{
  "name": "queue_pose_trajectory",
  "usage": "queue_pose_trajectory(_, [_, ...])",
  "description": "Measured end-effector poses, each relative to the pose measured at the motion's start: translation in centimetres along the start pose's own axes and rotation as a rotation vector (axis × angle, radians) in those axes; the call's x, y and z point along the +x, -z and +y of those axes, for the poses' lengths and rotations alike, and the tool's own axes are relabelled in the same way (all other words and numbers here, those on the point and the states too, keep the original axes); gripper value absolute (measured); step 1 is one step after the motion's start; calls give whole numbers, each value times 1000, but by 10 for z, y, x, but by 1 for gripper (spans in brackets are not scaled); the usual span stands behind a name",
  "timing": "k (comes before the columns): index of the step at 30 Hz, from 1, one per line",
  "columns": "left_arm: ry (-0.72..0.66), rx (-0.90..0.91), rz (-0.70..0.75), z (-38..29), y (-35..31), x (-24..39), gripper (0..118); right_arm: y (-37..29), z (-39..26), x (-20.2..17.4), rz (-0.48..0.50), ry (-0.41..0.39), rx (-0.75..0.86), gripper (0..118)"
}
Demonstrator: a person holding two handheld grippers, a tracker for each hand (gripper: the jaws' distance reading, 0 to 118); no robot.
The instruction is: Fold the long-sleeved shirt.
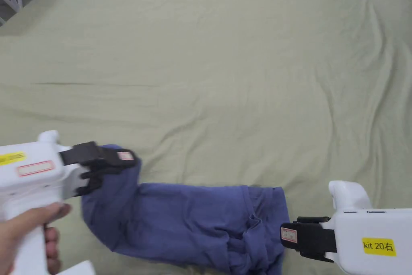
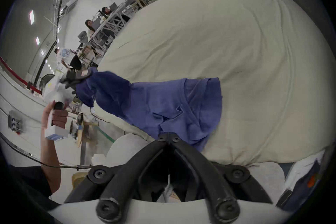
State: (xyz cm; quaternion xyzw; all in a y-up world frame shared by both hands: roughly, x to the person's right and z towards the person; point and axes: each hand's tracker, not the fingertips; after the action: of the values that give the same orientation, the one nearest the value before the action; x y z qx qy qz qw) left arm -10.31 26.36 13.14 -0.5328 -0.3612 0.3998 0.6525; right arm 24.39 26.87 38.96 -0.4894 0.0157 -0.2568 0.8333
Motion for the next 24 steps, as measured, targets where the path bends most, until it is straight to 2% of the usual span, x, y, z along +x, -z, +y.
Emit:
queue_pose_trajectory(3, [51,-103,65,-29,67,24,0,-16,-8,8,15,10,23,0])
queue_pose_trajectory(6, [137,-202,237,-62,136,34,0,-33,-17,16,31,40,51,0])
queue_pose_trajectory(10, [-2,-305,337,-96,213,6,1,-46,-30,25,21,45,70,0])
queue_pose_trajectory(11, [-27,-306,361,-103,226,-1,4,-48,-33,27,17,45,71,0])
queue_pose_trajectory(12, [-40,-287,366,-109,232,-3,20,-50,-36,29,13,47,71,0])
queue_pose_trajectory(15, [5,-200,308,-133,241,9,110,-57,-43,36,18,51,79,0])
queue_pose_trajectory(16, [30,-205,245,-139,244,17,118,-60,-45,38,33,57,86,0])
queue_pose_trajectory(20, [68,-292,136,-150,248,51,118,-73,-47,50,79,92,130,0])
queue_pose_trajectory(21, [78,-281,139,-149,241,58,118,-76,-47,52,80,98,145,0])
queue_pose_trajectory(24, [78,-349,16,-135,210,76,116,-87,-46,58,90,126,198,0])
